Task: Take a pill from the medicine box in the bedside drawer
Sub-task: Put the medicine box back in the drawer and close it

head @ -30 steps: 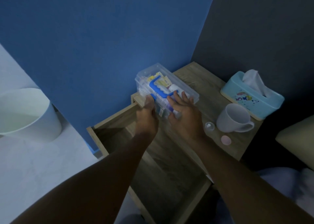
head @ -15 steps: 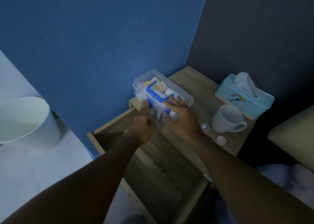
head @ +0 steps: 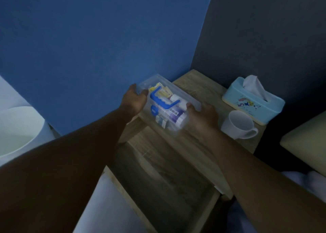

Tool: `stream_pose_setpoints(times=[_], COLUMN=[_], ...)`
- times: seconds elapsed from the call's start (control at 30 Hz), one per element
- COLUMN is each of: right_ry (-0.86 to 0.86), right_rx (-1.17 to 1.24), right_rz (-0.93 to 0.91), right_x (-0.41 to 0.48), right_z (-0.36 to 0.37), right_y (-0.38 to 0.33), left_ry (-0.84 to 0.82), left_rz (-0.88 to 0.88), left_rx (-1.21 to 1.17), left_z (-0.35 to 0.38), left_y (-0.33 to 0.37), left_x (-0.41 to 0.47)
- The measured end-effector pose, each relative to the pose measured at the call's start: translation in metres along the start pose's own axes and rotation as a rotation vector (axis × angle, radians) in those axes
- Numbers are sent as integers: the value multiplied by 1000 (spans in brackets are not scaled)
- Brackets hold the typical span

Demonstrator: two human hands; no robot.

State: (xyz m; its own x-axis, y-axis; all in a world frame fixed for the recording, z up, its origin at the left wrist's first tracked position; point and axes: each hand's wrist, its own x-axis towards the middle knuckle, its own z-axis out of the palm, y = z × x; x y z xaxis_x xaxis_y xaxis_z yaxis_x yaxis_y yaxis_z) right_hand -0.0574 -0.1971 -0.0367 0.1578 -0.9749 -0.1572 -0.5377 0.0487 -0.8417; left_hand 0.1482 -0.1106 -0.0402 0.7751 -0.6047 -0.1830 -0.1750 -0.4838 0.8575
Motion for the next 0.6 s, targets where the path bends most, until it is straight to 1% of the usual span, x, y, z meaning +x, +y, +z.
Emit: stream_pose_setpoints(times=[0.07, 0.2, 0.27, 0.4, 0.5, 0.6], right_ry=[-28, -66, -75, -154, -216, -232], right_rx=[27, 124, 152, 164, 242, 302], right_rz=[24, 55, 88, 89, 87, 76], right_x=[7, 11, 10, -4, -23, -50], right_z=[1, -2, -4, -14, -27, -39], right_y=[5, 6, 4, 4, 9, 14], left_ry=[-8, 0, 7, 11, 51, 89], left_rz=[-50, -141, -162, -177, -156, -128], left_rx=[-57, -308, -385, -370, -320, -254], left_z=[6, 12, 11, 0, -9, -21], left_y=[-4, -8, -9, -14, -12, -8], left_x=[11, 19, 19, 3, -19, -46])
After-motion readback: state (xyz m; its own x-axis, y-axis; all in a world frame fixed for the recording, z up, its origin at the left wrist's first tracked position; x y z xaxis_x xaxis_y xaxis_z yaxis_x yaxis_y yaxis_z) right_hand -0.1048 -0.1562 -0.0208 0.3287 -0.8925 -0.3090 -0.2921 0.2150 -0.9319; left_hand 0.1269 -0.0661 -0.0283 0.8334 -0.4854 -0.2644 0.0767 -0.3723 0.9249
